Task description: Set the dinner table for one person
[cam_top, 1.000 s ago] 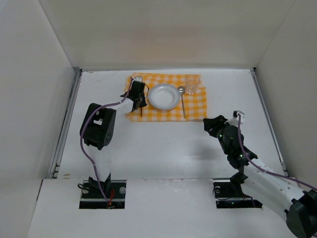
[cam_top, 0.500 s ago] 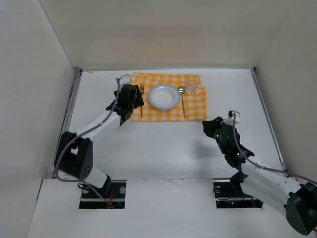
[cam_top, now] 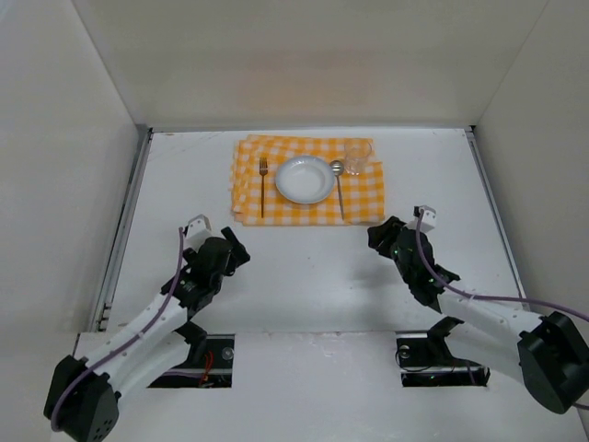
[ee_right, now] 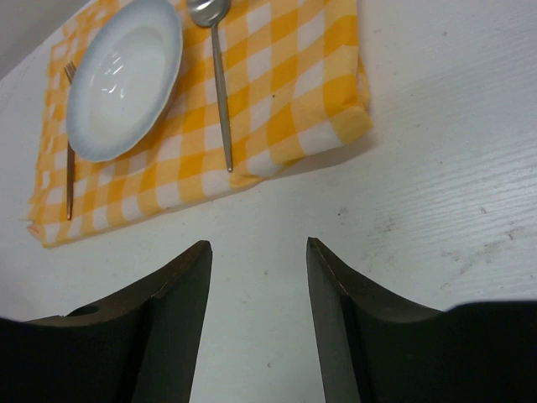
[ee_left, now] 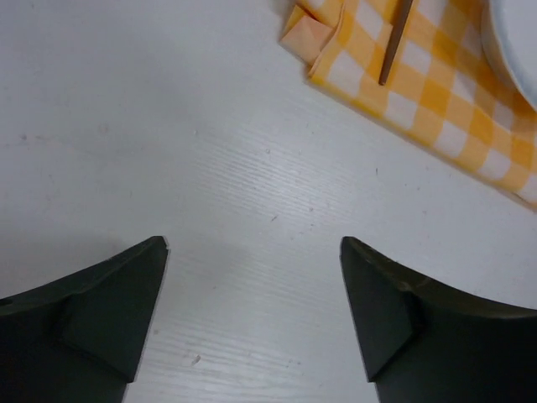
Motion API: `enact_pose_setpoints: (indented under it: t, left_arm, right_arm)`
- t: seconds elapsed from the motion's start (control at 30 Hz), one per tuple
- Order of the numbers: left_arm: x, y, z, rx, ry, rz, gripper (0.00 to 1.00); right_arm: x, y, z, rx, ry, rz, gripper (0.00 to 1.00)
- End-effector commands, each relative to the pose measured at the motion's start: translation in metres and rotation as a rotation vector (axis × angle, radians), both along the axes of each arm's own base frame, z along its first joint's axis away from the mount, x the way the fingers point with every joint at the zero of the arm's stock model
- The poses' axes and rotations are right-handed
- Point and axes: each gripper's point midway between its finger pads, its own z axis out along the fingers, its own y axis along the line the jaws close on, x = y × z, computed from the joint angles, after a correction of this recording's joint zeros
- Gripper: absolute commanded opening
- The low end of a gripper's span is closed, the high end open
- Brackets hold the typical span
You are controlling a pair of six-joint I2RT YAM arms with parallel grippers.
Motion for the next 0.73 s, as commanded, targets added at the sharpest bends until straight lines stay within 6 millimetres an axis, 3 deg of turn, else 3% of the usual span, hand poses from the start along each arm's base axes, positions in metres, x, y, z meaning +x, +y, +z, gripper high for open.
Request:
enact_pose_setpoints:
  t: [0.0, 0.03, 0.23, 0.7]
  left_arm:
    - [-0.016, 0.006, -0.005, -0.035, 0.008, 0.043, 0.93]
    - [-0.021, 0.008, -0.010, -0.027, 0.021, 0.041, 1.00]
    - [-0.022, 0.006, -0.012, -0.009, 0.046, 0.048, 1.00]
    - [-0.008, -0.020, -0.019, 0.013, 0.121, -0.012, 1.00]
  right_arm:
    - [0.015, 0.003, 0.029, 0.035, -0.094, -0.035, 0.57]
    - [0.014, 0.002, 0.027, 0.032, -0.093, -0.041, 0.58]
    - [0.014, -0.011, 0.028, 0.040, -0.114, -0.094, 0.61]
    - [0.015, -0.002, 0.031, 0.054, -0.115, -0.060, 0.61]
